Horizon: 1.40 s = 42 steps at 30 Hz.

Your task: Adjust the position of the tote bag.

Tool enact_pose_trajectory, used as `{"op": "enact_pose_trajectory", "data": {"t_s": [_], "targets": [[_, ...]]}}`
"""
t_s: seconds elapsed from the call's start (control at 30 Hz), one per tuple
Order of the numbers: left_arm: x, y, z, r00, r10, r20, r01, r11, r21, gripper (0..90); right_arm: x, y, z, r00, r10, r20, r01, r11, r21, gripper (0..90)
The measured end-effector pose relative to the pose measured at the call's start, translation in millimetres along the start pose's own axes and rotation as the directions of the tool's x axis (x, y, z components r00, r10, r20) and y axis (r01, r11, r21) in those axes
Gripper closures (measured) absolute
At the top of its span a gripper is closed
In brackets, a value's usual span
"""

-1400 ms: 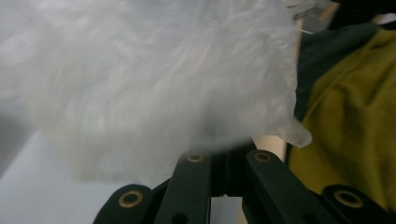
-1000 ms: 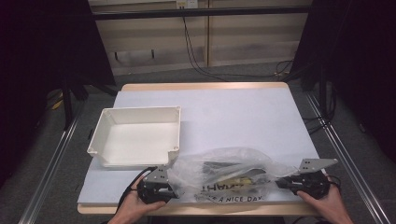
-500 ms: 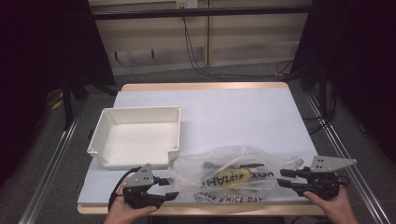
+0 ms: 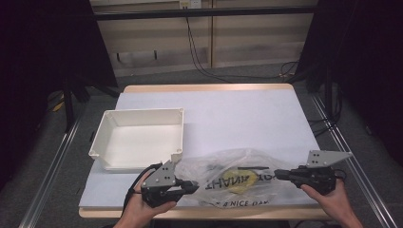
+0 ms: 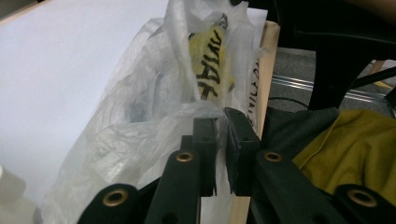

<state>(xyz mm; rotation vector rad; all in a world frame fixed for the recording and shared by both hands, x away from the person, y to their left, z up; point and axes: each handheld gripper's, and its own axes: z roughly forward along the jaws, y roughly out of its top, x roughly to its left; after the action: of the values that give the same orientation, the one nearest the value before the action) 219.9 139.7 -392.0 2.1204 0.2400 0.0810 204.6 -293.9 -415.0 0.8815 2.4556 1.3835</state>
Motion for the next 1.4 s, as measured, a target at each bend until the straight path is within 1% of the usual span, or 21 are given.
{"op": "enact_pose_trajectory", "data": {"t_s": [0.23, 0.37, 0.4, 0.47, 0.57, 0.63, 0.73, 0.83, 0.87, 0.9, 0.93, 1.03, 1.07, 1.1, 1.13, 1.17, 1.2, 1.23, 1.27, 1.3, 1.4], "targets": [[4.6, 8.2, -4.7, 1.0, -0.006, -0.006, 0.006, 0.9994, -0.033, 86.4, -4.0, 9.8, 10.5, 0.9999, -0.016, 0.001, 0.016, 1.0, 0.021, 90.0], [3.6, 2.7, -11.9, 0.9998, -0.017, -0.014, 0.017, 0.9993, -0.034, 89.2, -5.8, 16.6, 13.6, 0.9997, -0.025, 0.0, 0.025, 1.0, 0.013, 90.0], [3.3, -0.4, -13.6, 0.9994, -0.032, -0.013, 0.031, 0.9988, -0.037, 89.2, -6.5, 17.5, 14.7, 0.9996, -0.027, 0.001, 0.027, 1.0, 0.014, 90.0], [4.6, -10.0, -19.0, 0.9986, -0.044, -0.031, 0.043, 0.9989, -0.016, 89.4, -8.7, 18.3, 19.5, 0.9995, -0.028, 0.013, 0.027, 0.999, 0.027, 90.0], [5.8, -17.9, -23.7, 0.9973, -0.065, -0.036, 0.064, 0.9979, -0.01, 86.0, -10.0, 18.0, 22.8, 0.9996, -0.027, 0.012, 0.027, 0.999, 0.032, 90.0], [8.7, -26.5, -27.8, 0.9937, -0.095, -0.059, 0.096, 0.9953, 0.012, 78.3, -10.7, 17.9, 24.8, 0.9994, -0.028, 0.018, 0.027, 0.999, 0.038, 90.0], [9.7, -36.5, -38.9, 0.9898, -0.121, -0.075, 0.121, 0.9927, -0.01, 72.9, -13.8, 18.7, 26.9, 0.9991, -0.03, 0.03, 0.029, 0.998, 0.052, 90.0], [8.5, -33.8, -46.3, 0.9884, -0.122, -0.091, 0.119, 0.9922, -0.038, 67.2, -15.4, 19.7, 27.5, 0.999, -0.029, 0.033, 0.028, 0.998, 0.052, 90.0], [7.1, -28.2, -54.2, 0.9865, -0.112, -0.119, 0.107, 0.993, -0.051, 66.1, -16.3, 21.5, 28.2, 0.9987, -0.033, 0.038, 0.031, 0.998, 0.055, 90.0], [7.1, -28.2, -54.2, 0.9865, -0.112, -0.119, 0.107, 0.993, -0.051, 66.2, -16.5, 22.4, 28.6, 0.9986, -0.035, 0.04, 0.033, 0.998, 0.053, 90.0], [6.1, -20.5, -60.5, 0.9862, -0.091, -0.138, 0.083, 0.9943, -0.066, 66.5, -16.7, 23.3, 29.0, 0.9983, -0.039, 0.042, 0.036, 0.998, 0.054, 90.0], [5.2, -11.6, -60.5, 0.9901, -0.069, -0.122, 0.058, 0.9937, -0.096, 81.1, -17.6, 24.9, 30.0, 0.9983, -0.043, 0.04, 0.04, 0.998, 0.055, 90.0], [5.0, -7.1, -56.3, 0.9925, -0.064, -0.105, 0.053, 0.9935, -0.1, 87.9, -18.4, 26.6, 31.6, 0.9982, -0.044, 0.041, 0.041, 0.998, 0.055, 90.0], [4.9, -2.5, -49.3, 0.9943, -0.058, -0.09, 0.051, 0.9951, -0.085, 87.9, -18.4, 26.6, 31.6, 0.9982, -0.044, 0.041, 0.041, 0.998, 0.055, 90.0], [3.1, 6.3, -28.6, 0.9976, -0.041, -0.055, 0.039, 0.9981, -0.047, 90.0, -19.1, 28.2, 33.7, 0.9982, -0.045, 0.039, 0.043, 0.998, 0.055, 90.0], [3.1, 6.3, -28.6, 0.9976, -0.041, -0.055, 0.039, 0.9981, -0.047, 90.0, -19.1, 28.2, 33.7, 0.9982, -0.045, 0.039, 0.043, 0.998, 0.055, 90.0], [2.7, 15.1, -7.8, 0.9999, -0.007, -0.015, 0.007, 0.9999, 0.009, 90.0, -20.1, 28.9, 36.0, 0.9981, -0.048, 0.038, 0.045, 0.997, 0.058, 90.0], [2.7, 15.1, -7.8, 0.9999, -0.007, -0.015, 0.007, 0.9999, 0.009, 90.0, -20.1, 28.9, 36.0, 0.9981, -0.048, 0.038, 0.045, 0.997, 0.058, 90.0], [3.8, 23.9, 11.2, 0.9995, 0.011, 0.028, -0.012, 0.9986, 0.05, 90.0, -20.9, 29.9, 38.1, 0.998, -0.05, 0.038, 0.047, 0.997, 0.059, 90.0], [3.8, 23.9, 11.2, 0.9995, 0.011, 0.028, -0.012, 0.9986, 0.05, 90.0, -20.9, 29.9, 38.1, 0.998, -0.05, 0.038, 0.047, 0.997, 0.059, 90.0], [6.7, 36.3, 37.3, 0.9968, 0.041, 0.068, -0.048, 0.9942, 0.096, 90.0, -21.7, 33.4, 42.0, 0.9977, -0.059, 0.034, 0.056, 0.997, 0.059, 90.0]]}}
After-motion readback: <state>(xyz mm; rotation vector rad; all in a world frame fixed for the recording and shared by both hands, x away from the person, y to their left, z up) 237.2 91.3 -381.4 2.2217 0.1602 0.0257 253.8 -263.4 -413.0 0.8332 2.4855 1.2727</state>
